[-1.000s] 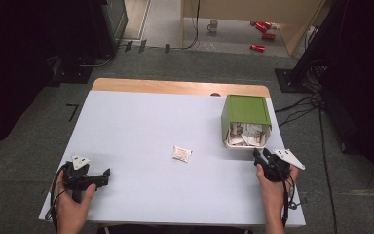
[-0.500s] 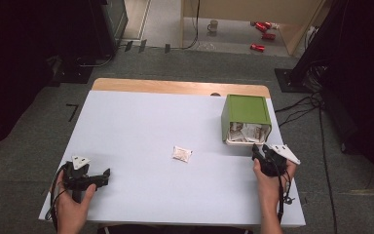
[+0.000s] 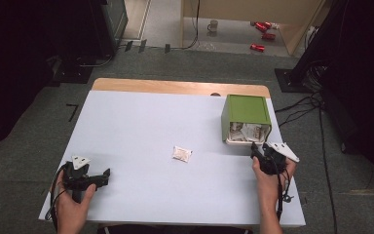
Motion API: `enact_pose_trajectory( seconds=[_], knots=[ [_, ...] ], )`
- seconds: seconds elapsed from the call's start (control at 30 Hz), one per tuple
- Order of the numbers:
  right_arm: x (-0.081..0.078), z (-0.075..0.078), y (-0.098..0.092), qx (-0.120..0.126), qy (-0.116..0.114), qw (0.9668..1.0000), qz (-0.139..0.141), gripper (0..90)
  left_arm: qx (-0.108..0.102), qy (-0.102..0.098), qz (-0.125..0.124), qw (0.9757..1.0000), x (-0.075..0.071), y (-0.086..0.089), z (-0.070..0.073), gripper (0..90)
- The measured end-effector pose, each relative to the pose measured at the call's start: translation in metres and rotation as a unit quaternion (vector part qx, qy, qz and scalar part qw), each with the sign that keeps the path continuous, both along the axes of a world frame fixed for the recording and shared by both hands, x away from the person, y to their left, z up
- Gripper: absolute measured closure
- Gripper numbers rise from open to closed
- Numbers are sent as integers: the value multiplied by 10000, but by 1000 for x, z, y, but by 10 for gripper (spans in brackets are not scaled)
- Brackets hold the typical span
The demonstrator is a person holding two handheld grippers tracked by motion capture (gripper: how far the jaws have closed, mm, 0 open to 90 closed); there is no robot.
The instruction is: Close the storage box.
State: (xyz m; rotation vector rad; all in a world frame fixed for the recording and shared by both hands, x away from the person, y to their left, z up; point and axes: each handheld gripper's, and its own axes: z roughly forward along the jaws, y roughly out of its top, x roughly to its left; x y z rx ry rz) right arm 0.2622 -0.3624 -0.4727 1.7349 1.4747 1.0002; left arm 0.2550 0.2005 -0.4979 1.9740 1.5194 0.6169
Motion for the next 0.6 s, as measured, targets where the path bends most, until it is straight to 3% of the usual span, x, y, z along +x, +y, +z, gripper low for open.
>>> enact_pose_trajectory(
  seconds=[0.17, 0.27, 0.4, 0.6],
  knots=[
    [-4, 2, -1, 73, 70, 9999, 100, 457, 0, 1, -1, 10000, 0, 0, 0, 0],
    [-8, 5, -3, 81, 76, 9997, 228, 455, -1, 1, -1, 10000, 0, 0, 0, 0],
    [-16, 8, -10, 521, -155, 9975, 447, 430, -1, 1, -1, 10000, 0, 0, 0, 0],
    [-24, 11, -18, 290, 81, 9985, 452, 374, 2, 1, -2, 10000, 0, 0, 0, 0]
  ],
)
